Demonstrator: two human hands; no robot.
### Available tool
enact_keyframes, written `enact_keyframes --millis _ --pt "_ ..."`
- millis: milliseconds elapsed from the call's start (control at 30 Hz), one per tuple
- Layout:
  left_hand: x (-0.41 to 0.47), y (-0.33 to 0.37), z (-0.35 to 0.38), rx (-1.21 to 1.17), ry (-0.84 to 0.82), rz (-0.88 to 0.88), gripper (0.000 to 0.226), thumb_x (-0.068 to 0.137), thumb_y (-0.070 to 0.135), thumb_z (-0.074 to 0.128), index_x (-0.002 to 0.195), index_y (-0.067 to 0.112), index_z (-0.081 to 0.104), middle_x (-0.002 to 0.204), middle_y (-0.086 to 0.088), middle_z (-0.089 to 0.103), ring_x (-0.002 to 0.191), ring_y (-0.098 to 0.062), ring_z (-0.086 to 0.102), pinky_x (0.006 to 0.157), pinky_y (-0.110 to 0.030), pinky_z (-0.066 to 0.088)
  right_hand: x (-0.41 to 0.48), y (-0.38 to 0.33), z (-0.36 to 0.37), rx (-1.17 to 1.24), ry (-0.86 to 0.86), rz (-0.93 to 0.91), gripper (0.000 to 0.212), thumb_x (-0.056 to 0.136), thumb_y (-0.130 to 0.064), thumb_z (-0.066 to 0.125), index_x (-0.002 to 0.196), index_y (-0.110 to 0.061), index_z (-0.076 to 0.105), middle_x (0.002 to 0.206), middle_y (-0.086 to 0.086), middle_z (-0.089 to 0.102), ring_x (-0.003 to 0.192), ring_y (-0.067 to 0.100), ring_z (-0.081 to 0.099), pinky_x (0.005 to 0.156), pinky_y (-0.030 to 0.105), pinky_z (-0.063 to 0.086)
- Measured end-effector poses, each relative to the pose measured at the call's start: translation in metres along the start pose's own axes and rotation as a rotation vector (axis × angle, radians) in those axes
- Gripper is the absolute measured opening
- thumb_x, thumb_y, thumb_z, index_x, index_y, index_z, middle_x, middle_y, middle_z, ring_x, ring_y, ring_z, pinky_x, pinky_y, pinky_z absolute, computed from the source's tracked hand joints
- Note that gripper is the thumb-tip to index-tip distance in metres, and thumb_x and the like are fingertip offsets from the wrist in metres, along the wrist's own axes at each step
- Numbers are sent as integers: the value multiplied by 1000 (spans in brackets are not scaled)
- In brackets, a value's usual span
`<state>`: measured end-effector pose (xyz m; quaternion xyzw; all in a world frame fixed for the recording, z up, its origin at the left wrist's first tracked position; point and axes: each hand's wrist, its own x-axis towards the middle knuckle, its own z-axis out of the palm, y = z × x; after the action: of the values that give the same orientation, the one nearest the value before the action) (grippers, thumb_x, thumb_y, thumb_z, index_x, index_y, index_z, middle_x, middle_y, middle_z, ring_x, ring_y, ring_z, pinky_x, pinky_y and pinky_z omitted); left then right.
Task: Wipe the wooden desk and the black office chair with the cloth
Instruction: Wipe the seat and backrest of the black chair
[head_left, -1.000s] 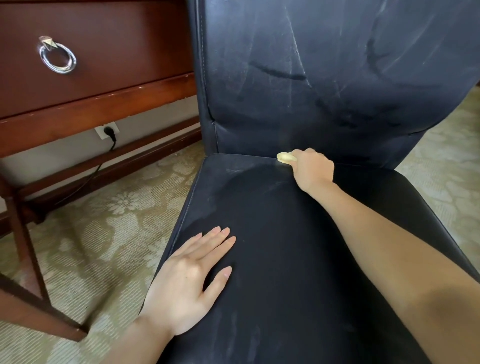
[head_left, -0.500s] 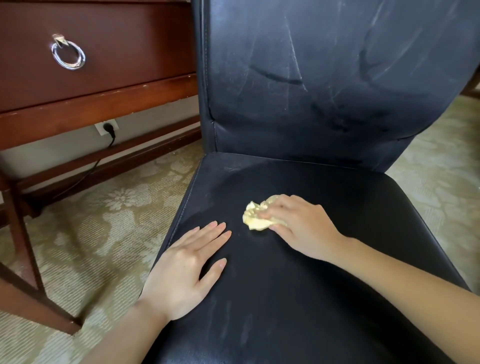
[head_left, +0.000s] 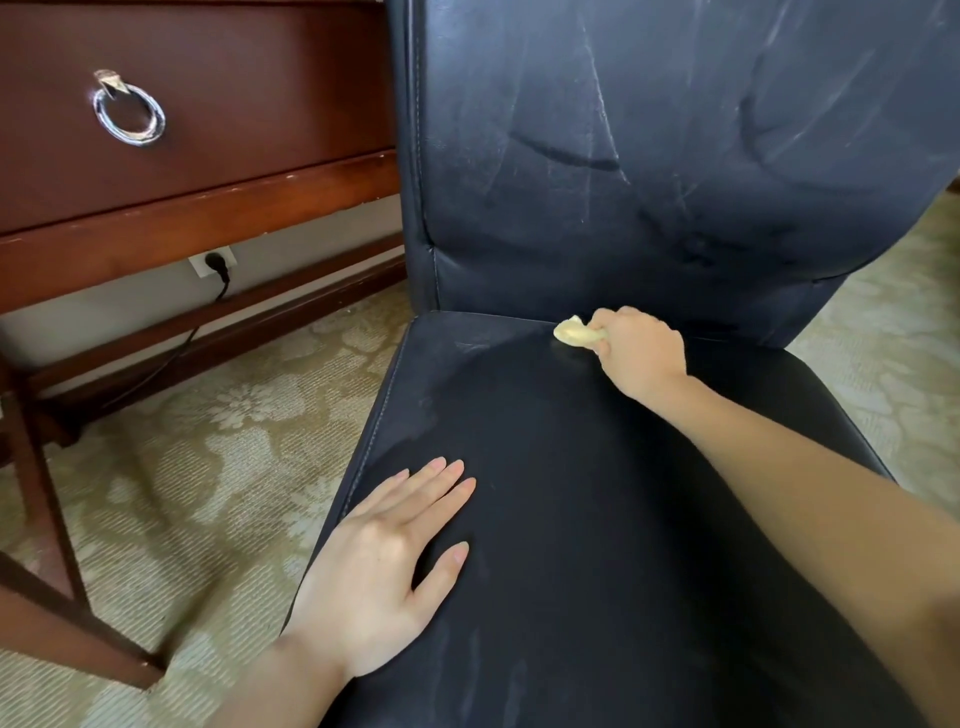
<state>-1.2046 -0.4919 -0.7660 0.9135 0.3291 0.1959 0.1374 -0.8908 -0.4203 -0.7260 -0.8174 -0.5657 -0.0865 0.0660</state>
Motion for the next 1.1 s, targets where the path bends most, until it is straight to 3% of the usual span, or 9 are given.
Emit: enact_keyframes --millis 133,367,533,667,800,933,1100 --pt "0 -2 2 -20 22 12 49 94 40 38 138 22 51 147 12 41 140 -1 28 115 -26 21 33 -33 4 8 -35 77 25 87 -5 52 110 -12 59 106 13 60 96 35 59 69 34 38" --pt "0 -4 4 -55 35 2 47 94 38 39 136 22 53 146 11 41 140 1 26 116 -25 20 51 -100 10 23 -41 -21 26 83 -2 56 108 -9 59 106 13 63 97 34 61 68 31 37" --pt "0 -4 3 -48 31 -7 47 94 36 39 137 22 53 146 11 41 140 1 26 116 -23 17 26 -139 9 81 48 -247 28 88 -7 53 115 -14 59 104 10 60 92 31 60 64 32 35" --pt "0 -4 3 -48 17 -13 49 94 37 37 138 22 51 147 11 40 140 1 25 117 -23 16 -20 -163 11 165 134 -467 29 92 -11 54 119 -14 62 106 9 62 97 28 60 67 34 46" --pt "0 -4 2 -40 -6 -13 51 94 39 33 141 24 46 149 12 35 141 3 20 117 -22 12 -43 -153 2 255 45 -589 32 93 -10 51 121 -21 62 109 6 62 99 26 58 66 34 45" --pt "-1 -4 1 -33 -16 -9 52 94 40 31 142 24 44 149 12 33 142 3 19 118 -21 10 -60 -133 -13 353 -104 -649 33 94 -15 53 125 -25 60 114 5 62 100 26 59 77 36 49" --pt "-2 -2 0 -38 -2 -7 52 93 42 34 141 25 46 148 15 32 141 1 23 117 -21 11 -85 -95 -18 354 -146 -681 31 93 -19 55 123 -23 62 121 1 61 106 22 59 82 39 50"
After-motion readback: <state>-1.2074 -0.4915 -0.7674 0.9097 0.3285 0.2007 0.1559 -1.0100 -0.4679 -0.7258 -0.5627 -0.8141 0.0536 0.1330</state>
